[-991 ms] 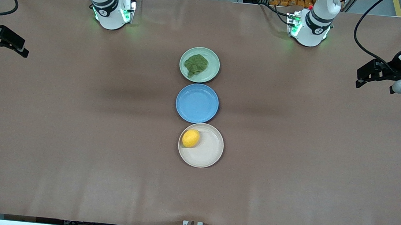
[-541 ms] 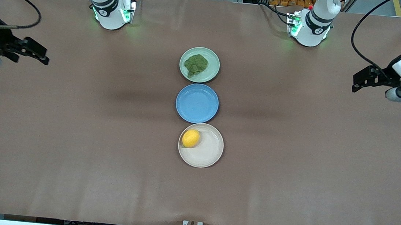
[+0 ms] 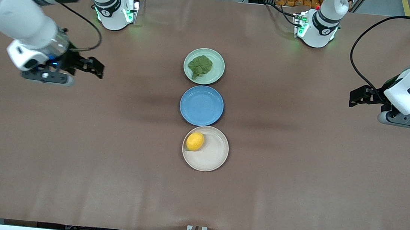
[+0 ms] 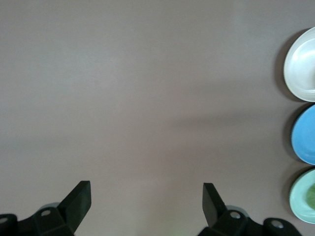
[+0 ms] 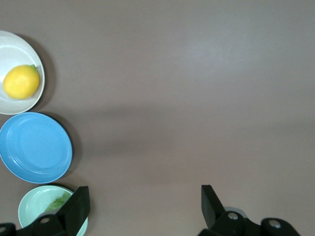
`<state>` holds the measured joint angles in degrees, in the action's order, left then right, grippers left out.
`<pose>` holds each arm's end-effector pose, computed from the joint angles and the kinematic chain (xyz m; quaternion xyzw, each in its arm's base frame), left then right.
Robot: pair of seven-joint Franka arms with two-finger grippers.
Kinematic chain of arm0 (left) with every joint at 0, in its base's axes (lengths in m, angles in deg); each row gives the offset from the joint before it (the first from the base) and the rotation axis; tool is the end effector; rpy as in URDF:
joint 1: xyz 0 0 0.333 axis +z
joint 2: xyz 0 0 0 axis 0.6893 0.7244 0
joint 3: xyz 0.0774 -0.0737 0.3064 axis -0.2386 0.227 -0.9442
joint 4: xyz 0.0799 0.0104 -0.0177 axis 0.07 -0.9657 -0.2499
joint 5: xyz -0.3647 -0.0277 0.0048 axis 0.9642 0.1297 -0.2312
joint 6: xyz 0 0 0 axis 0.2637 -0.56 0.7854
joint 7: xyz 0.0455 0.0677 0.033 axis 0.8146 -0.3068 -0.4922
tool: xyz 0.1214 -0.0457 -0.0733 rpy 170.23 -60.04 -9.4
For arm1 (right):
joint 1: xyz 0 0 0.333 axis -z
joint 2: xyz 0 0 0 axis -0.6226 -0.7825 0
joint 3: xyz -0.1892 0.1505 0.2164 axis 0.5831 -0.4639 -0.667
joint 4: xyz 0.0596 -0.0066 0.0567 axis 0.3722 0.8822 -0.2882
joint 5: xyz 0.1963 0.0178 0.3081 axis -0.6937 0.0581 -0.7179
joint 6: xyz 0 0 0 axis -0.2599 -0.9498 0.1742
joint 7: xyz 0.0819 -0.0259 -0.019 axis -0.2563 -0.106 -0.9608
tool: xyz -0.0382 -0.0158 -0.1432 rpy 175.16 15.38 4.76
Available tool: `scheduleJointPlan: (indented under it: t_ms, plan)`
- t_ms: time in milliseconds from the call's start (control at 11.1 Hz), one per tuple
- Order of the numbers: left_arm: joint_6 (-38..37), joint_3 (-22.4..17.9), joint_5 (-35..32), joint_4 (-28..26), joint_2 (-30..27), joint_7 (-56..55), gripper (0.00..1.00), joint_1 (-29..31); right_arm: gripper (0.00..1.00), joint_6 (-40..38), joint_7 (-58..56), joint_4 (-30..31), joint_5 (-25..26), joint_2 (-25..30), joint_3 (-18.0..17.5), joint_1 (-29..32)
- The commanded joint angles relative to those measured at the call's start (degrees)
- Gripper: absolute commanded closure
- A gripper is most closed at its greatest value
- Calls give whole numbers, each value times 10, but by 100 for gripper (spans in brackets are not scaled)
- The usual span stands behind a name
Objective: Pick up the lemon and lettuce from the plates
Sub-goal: 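Lower the right gripper onto the lettuce while the left gripper approaches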
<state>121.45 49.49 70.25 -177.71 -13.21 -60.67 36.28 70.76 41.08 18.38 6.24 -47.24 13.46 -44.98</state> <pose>0.5502 -0.0757 0.5450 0.9981 -0.0485 -0.0361 0.0107 0.4998 0.1503 0.4940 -0.9984 0.0377 0.0380 0.0199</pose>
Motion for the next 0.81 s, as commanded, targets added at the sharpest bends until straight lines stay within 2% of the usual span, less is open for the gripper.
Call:
scheduleJointPlan:
  t_ms: [0, 90, 360, 450, 721]
  plan:
    - [-8, 0, 32, 14, 22, 12, 0, 8, 0, 110, 112, 99, -8, 7, -58, -40]
    - [-8, 0, 30, 12, 30, 15, 0, 6, 0, 149, 161, 121, -8, -7, -68, -74]
    - [-8, 0, 29, 14, 43, 16, 0, 1, 0, 207, 309, 127, -5, -73, -69, -176]
    - [-6, 0, 30, 14, 51, 15, 0, 1, 7, 247, 355, 127, 0, -111, -69, -213]
    - [-1, 0, 30, 12, 68, 16, 0, 2, 15, 321, 498, 127, 63, -191, -69, -293]
